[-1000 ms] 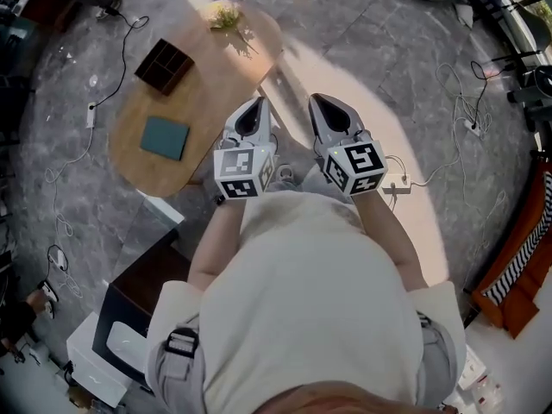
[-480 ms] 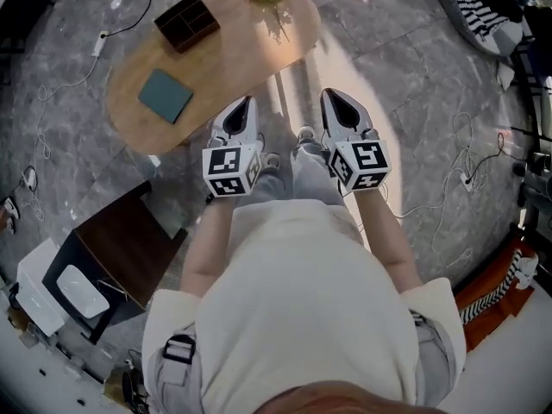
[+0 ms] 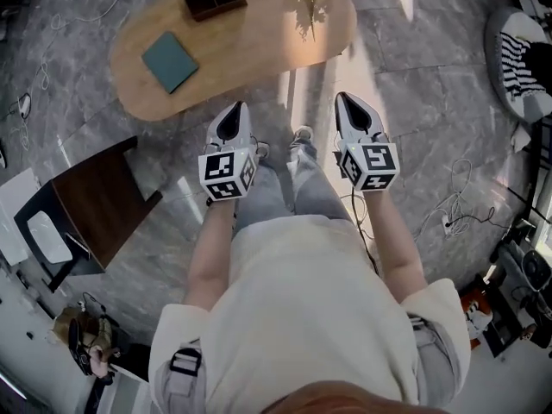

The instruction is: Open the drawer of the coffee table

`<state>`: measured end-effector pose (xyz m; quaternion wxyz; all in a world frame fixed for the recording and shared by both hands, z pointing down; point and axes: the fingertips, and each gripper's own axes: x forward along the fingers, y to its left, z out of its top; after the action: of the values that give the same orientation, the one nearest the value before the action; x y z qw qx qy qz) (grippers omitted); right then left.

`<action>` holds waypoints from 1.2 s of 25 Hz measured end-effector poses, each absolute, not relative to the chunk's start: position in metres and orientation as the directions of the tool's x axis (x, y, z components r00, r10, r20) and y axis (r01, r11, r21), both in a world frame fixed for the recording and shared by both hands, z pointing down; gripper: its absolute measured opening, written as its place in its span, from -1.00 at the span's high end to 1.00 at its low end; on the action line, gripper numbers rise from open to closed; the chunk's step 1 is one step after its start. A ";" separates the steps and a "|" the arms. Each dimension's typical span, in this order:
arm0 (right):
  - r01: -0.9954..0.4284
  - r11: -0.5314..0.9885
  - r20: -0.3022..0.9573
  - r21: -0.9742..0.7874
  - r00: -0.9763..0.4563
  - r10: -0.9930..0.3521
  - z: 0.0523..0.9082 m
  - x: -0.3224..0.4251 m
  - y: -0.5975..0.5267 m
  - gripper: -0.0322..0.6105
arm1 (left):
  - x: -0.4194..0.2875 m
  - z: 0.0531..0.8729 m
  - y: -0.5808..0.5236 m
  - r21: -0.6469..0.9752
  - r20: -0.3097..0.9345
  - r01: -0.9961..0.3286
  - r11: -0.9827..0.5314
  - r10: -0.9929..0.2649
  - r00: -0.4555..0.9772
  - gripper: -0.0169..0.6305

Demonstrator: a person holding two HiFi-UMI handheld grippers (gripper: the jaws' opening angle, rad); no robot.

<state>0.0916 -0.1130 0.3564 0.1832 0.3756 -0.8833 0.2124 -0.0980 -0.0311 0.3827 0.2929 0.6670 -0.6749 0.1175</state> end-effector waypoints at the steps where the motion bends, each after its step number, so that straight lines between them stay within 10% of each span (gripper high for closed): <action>1: -0.732 0.638 0.491 -0.238 -0.657 -0.571 0.365 0.092 -0.118 0.89 | -0.100 0.392 -0.031 0.234 0.564 -0.965 0.115 -0.825 0.038 0.94; 15: -0.652 0.719 0.597 -0.242 -0.684 -0.419 0.511 0.094 -0.142 0.89 | -0.113 0.550 -0.016 0.246 0.692 -0.904 0.350 -0.716 -0.089 0.79; 30: -0.694 0.671 0.692 -0.260 -0.618 -0.372 0.664 0.124 -0.183 0.43 | -0.117 0.698 -0.026 0.273 0.775 -0.909 0.315 -0.631 0.014 0.01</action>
<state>0.1240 -0.1832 0.6638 0.3079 0.3097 -0.8606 0.2620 -0.1166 -0.0264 0.6981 0.4357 0.5632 -0.6838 0.1593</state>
